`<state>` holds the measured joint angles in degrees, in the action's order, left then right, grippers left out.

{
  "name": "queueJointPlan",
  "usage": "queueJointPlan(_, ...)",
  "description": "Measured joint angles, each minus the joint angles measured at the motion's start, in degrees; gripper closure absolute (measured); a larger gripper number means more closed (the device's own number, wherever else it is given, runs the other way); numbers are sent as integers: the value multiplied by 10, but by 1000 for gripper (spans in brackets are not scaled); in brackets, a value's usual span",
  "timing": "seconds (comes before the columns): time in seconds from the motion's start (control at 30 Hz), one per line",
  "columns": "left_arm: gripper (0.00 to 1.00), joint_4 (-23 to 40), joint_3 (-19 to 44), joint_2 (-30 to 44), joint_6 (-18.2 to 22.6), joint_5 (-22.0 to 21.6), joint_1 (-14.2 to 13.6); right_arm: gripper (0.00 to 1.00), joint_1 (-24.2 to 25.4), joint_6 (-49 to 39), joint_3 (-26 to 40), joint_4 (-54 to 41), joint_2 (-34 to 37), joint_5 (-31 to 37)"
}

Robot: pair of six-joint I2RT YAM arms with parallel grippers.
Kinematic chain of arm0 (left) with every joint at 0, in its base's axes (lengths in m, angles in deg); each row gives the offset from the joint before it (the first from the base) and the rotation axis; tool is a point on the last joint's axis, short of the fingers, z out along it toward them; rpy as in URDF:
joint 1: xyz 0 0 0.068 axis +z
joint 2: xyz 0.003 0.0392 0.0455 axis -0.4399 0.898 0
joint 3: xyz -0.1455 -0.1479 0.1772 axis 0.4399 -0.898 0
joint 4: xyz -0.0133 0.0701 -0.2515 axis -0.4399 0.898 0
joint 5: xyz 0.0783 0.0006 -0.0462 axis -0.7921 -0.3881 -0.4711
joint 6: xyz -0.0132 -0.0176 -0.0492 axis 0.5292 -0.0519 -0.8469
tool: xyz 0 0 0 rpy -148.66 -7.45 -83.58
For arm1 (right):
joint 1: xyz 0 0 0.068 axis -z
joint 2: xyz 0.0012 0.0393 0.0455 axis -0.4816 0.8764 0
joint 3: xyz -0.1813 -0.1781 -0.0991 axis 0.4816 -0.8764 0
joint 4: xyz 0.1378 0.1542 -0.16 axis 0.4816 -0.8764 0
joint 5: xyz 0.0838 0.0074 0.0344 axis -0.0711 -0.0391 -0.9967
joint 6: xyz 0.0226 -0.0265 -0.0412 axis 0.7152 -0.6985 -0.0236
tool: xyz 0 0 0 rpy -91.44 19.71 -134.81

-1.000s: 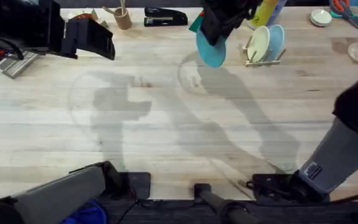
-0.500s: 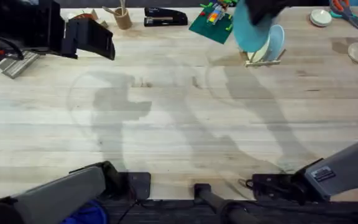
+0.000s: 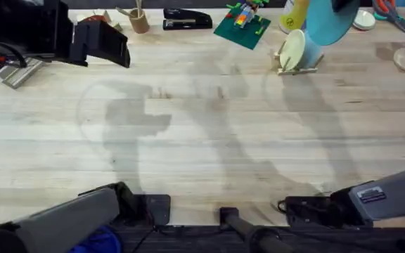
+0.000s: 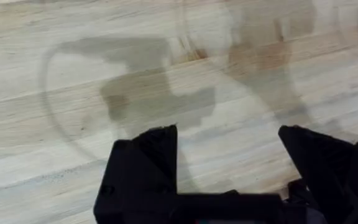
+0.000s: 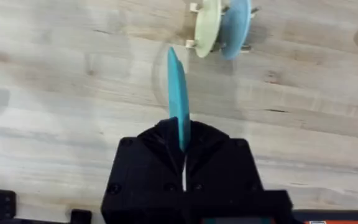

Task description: Pick up the plates from the table one by one and place each into a slot on the dish rack.

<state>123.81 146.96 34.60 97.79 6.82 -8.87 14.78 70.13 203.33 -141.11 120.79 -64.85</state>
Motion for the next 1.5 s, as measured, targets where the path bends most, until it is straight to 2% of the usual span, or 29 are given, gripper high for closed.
queueJointPlan(0.97,5,1,0,0,0,0,0,968,93,-9,0,0,0,0)
queueJointPlan(1.5,6,1,0,0,0,0,0,968,99,-22,0,0,0,11)
